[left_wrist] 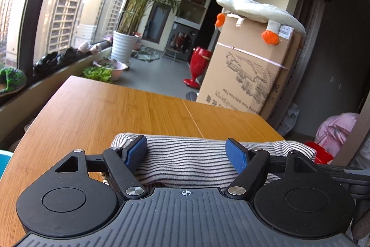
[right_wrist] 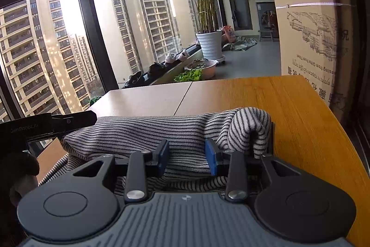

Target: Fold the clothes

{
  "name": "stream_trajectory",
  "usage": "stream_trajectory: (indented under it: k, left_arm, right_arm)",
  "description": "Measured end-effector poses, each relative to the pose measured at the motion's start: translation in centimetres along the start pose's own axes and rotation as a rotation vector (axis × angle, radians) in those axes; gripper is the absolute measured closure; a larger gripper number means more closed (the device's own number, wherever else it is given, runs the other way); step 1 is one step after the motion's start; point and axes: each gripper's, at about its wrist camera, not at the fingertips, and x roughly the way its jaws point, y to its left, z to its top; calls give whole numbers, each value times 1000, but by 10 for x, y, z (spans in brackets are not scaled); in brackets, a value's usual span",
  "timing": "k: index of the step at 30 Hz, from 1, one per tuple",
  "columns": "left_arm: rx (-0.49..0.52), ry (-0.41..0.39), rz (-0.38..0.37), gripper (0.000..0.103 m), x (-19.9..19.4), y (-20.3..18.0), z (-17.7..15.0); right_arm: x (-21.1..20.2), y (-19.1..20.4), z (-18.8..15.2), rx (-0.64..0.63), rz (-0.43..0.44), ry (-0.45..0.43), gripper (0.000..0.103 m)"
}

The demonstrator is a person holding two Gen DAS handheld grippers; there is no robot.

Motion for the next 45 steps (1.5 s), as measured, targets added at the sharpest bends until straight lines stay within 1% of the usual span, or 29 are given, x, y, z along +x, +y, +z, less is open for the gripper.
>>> stream_trajectory:
  k: [3, 8, 13, 18, 20, 23, 28, 33, 36, 40, 42, 45]
  left_arm:
    - [33, 5, 2, 13, 1, -6, -1]
    - [15, 2, -17, 10, 0, -4, -1]
    - [16, 2, -21, 9, -1, -4, -2]
    - [24, 3, -16, 8, -1, -6, -3]
    - [41, 10, -2, 8, 0, -9, -2]
    - [66, 12, 44, 8, 0, -17, -3]
    - [33, -6, 125, 8, -3, -28, -8]
    - [29, -9, 117, 6, -4, -27, -9]
    - [27, -10, 112, 5, -5, -26, -9]
    - [24, -12, 106, 4, -6, -25, -9]
    - [23, -12, 103, 3, -6, -24, -10]
    - [22, -12, 98, 2, -6, -24, -10]
  right_arm:
    - [0, -2, 0, 12, 7, -3, 69]
    - [0, -4, 1, 20, 11, -8, 69]
    - [-3, 1, -5, 17, 12, -10, 67]
    - [-6, 2, -6, 14, 18, -23, 64]
    - [-7, 2, -6, 12, 15, -27, 63]
    - [-7, 3, -6, 10, 13, -26, 63]
    - [-7, 3, -6, 13, 14, -20, 61]
    - [-5, 4, -4, 9, 12, -10, 59]
    - [-2, 8, -3, -12, -9, 1, 59]
    - [2, 23, -2, -87, -71, 20, 59]
    - [4, 32, -2, -131, -106, 29, 57]
    - [5, 38, -3, -150, -128, 31, 56]
